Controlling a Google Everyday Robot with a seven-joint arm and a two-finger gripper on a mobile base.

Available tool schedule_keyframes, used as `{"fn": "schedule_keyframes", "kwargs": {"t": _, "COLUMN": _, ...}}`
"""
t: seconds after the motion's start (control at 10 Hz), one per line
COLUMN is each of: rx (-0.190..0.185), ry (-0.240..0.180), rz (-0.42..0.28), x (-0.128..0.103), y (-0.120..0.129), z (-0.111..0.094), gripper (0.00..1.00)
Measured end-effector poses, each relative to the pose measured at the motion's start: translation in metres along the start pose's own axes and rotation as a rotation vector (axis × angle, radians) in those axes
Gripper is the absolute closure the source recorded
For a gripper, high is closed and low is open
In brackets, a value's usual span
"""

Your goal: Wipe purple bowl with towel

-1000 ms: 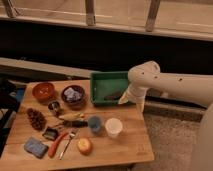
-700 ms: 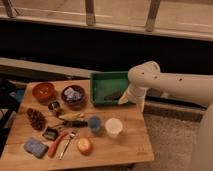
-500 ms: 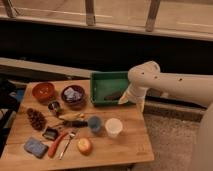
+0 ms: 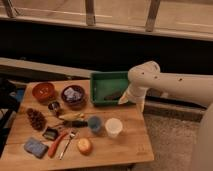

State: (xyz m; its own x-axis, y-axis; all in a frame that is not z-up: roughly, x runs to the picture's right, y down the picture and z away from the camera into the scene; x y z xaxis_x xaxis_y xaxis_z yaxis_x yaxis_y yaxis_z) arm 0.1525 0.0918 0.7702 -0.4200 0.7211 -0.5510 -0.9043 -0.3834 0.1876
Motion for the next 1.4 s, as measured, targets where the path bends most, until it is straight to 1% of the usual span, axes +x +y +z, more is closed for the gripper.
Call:
{"fn": "schedule_keyframes", "kwargs": {"t": 1.1, "rx": -0.005, "ry": -0.002, "rz": -0.003, "x": -0.001, "y": 0.0, "z": 0.0, "gripper": 0.25}}
{"fn": "schedule_keyframes", "kwargs": {"t": 1.3, "rx": -0.029, "ry": -0.034, "rz": -0.03, "x": -0.006, "y": 0.009, "z": -0.003, "gripper": 0.25}}
{"fn": "schedule_keyframes", "kwargs": {"t": 1.4, "rx": -0.05, "ry": -0.054, "rz": -0.054, "x": -0.007, "y": 0.024, "z": -0.006, "gripper": 0.25}}
